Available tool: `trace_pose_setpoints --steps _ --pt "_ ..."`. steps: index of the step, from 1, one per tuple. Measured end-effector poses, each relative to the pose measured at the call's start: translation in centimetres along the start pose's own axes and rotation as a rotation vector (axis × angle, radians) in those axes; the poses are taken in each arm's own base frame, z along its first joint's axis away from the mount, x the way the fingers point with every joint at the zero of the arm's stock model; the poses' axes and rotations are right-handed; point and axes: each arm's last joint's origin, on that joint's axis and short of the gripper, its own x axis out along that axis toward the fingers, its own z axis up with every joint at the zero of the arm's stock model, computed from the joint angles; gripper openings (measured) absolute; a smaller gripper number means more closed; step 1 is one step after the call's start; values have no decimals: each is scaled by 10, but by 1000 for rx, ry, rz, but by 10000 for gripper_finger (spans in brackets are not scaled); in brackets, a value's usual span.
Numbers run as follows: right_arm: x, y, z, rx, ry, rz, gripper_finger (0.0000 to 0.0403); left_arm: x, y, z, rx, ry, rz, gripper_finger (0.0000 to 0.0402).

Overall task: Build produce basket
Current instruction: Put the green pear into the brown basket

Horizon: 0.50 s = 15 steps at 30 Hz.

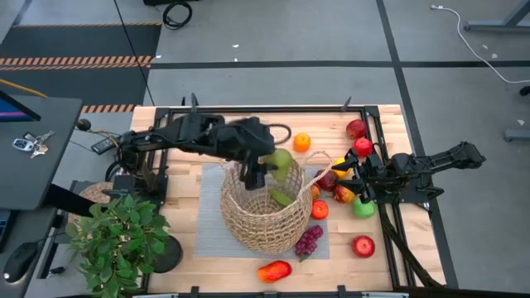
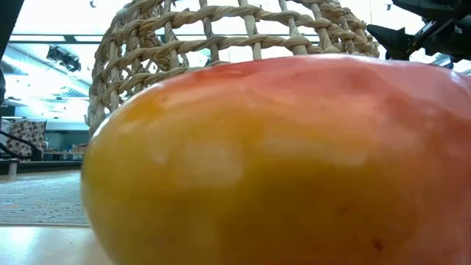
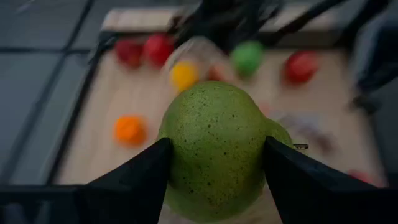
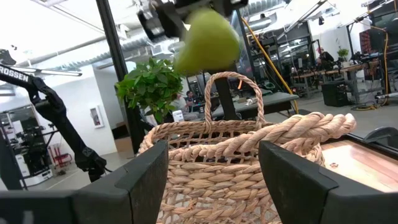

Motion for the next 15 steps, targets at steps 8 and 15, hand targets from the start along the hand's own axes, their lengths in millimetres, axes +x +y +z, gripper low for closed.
trace_pose_setpoints --steps 8,15 --pt "0 0 0 0 -1 0 255 30 -33 -5 327 80 191 240" --pt "0 0 0 0 0 0 254 51 -69 -13 737 170 288 239"
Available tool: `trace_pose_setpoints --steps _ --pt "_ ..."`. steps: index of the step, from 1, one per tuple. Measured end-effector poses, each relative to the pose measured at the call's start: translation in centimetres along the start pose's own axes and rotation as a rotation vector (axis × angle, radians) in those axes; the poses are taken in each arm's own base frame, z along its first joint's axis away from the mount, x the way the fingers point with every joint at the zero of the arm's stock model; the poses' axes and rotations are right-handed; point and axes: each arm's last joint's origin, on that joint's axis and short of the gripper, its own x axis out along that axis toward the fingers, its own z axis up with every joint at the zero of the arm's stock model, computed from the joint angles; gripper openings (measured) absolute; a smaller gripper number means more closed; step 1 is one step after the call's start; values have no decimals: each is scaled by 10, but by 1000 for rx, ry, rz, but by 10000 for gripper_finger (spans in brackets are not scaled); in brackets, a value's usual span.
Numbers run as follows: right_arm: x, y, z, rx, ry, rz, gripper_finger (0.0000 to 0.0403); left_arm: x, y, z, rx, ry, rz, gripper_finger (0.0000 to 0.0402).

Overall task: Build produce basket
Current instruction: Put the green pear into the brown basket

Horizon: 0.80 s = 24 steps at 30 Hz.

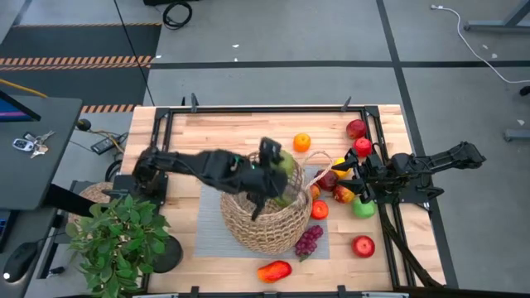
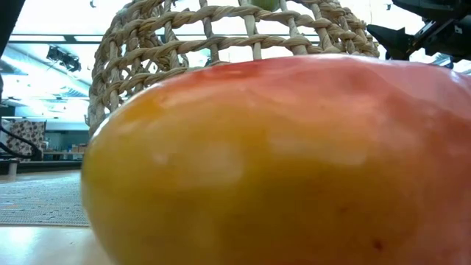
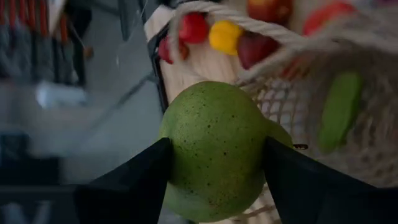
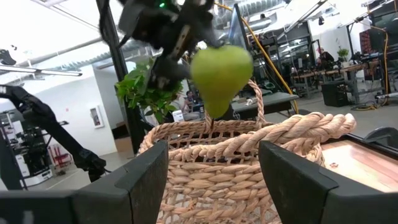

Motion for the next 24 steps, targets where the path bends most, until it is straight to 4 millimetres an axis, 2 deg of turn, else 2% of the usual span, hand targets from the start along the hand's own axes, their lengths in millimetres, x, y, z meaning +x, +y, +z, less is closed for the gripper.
trace_pose_setpoints --steps 8,13,18,24 --pt "0 0 0 0 0 0 255 -11 -35 20 619 13 55 246" --pt "0 0 0 0 0 0 255 -20 -48 27 846 43 110 244" --pt "0 0 0 0 -1 0 255 -25 -53 29 899 40 123 247" --pt "0 0 0 0 0 0 255 -23 -50 28 835 53 133 246"
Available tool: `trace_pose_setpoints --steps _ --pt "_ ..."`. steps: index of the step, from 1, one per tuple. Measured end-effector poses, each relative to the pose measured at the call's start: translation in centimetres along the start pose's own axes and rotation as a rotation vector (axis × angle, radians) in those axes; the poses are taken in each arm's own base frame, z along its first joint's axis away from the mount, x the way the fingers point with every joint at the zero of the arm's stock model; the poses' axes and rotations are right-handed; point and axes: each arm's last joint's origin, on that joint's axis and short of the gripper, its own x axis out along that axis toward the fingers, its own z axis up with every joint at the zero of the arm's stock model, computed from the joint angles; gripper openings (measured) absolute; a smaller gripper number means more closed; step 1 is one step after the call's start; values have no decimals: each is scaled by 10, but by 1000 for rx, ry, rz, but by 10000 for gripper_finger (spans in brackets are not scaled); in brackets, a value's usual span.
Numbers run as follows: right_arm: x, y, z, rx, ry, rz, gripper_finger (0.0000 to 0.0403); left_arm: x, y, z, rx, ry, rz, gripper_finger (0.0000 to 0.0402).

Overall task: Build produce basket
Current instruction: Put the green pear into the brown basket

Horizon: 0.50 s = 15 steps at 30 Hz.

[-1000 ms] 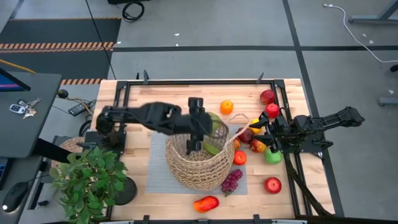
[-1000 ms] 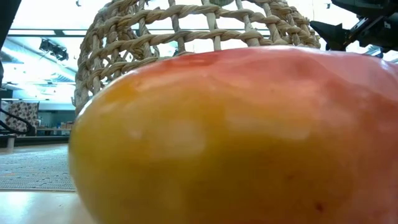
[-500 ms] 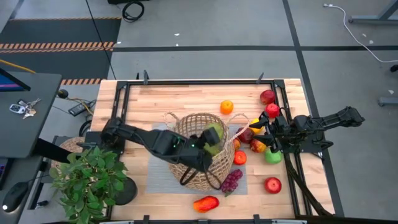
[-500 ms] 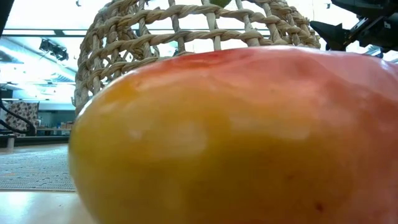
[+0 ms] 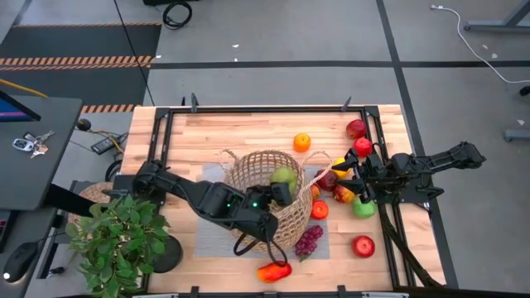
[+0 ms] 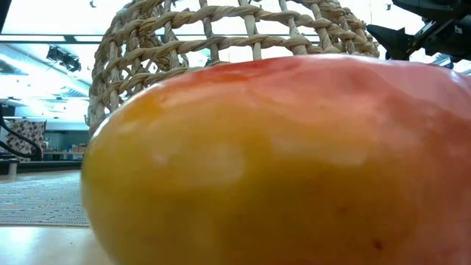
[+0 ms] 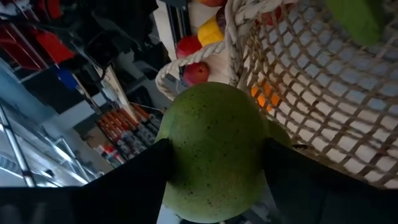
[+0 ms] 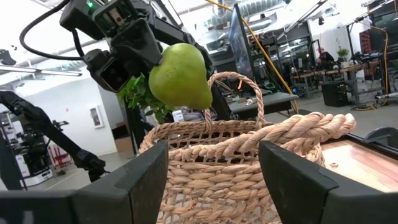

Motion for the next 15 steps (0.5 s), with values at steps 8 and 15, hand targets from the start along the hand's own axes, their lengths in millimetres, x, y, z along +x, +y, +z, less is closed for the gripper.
trace_pose_setpoints --steps 8,15 --pt "0 0 0 0 0 0 255 7 2 -6 -123 16 -8 250" --pt "0 0 0 0 0 0 254 25 5 -23 -259 66 -26 250"
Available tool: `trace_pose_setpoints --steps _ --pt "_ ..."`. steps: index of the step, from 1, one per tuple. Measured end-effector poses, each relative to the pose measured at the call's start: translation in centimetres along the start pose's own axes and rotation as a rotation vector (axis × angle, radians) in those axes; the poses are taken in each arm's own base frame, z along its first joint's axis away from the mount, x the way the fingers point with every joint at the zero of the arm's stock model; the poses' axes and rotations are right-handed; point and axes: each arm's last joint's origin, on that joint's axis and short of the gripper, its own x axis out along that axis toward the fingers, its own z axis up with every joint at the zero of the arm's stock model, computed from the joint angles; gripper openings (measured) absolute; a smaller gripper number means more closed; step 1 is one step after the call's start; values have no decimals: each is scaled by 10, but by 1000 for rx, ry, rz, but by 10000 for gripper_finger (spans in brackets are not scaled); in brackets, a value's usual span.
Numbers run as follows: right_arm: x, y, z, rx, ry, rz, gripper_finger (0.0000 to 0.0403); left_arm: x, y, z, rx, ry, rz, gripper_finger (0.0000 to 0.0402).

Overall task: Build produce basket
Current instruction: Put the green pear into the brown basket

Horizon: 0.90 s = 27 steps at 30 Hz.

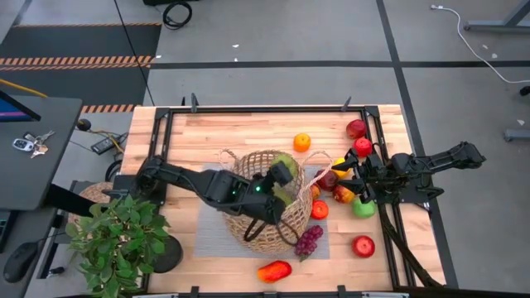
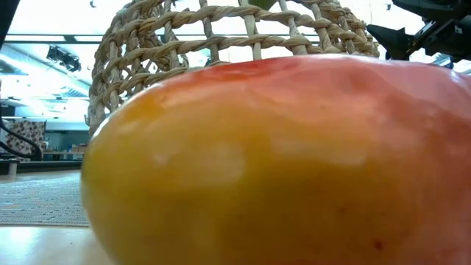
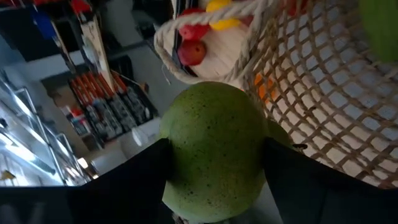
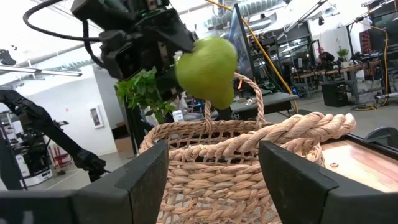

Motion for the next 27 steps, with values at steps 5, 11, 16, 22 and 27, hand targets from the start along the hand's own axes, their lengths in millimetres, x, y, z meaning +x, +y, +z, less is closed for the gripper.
trace_pose_setpoints --steps 5,11,16,22,27 --pt "0 0 0 0 0 0 255 17 4 -10 -29 16 -29 247" --pt "0 0 0 0 0 0 255 43 -5 -11 -80 -61 -203 245" --pt "0 0 0 0 1 0 255 67 -12 -8 -101 -88 -303 245" --pt "0 0 0 0 0 0 255 95 -26 -5 -69 -102 -450 243" --pt "0 0 0 0 0 0 255 115 -42 2 -40 -116 -576 245"
